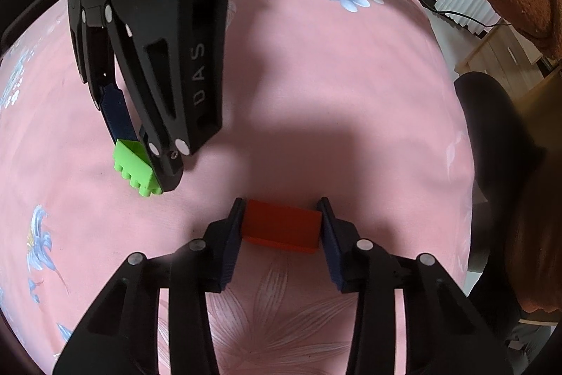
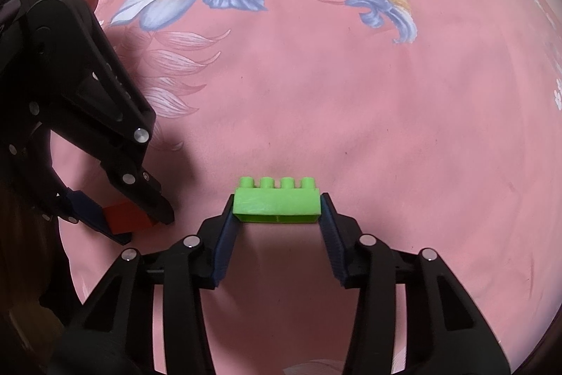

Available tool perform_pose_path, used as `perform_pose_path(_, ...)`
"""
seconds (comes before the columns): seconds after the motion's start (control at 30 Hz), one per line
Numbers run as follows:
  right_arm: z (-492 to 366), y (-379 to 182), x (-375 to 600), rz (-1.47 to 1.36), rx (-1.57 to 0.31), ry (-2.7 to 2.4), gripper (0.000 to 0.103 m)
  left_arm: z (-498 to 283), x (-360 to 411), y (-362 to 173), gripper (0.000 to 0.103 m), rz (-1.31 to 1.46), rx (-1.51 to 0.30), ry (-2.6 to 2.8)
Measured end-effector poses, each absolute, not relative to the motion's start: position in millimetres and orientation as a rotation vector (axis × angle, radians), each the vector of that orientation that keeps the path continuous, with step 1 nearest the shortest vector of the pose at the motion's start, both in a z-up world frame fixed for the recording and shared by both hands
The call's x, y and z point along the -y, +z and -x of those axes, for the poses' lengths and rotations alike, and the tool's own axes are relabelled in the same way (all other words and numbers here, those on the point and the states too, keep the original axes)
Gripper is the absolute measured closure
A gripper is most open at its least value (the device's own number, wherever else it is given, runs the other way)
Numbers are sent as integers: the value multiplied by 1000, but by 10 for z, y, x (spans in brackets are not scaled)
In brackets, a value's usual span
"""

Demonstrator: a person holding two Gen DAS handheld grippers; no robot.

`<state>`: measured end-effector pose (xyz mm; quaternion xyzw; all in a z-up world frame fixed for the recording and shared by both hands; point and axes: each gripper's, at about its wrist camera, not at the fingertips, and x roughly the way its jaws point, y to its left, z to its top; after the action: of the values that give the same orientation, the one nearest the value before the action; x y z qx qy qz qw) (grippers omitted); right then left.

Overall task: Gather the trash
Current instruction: 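Close the left tool on the red block while the right tool grasps the green lego brick, then lift the red block and green lego brick and carry both over the trash bin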

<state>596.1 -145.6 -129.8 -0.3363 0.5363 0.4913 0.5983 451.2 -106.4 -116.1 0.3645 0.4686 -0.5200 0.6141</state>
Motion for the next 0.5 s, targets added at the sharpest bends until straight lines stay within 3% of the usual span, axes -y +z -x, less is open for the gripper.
perform_pose_path(0.5,-5835,-1291,1453,780,-1260,1134,59,-4510,1009,-1120,59,-858,-1074,-1191)
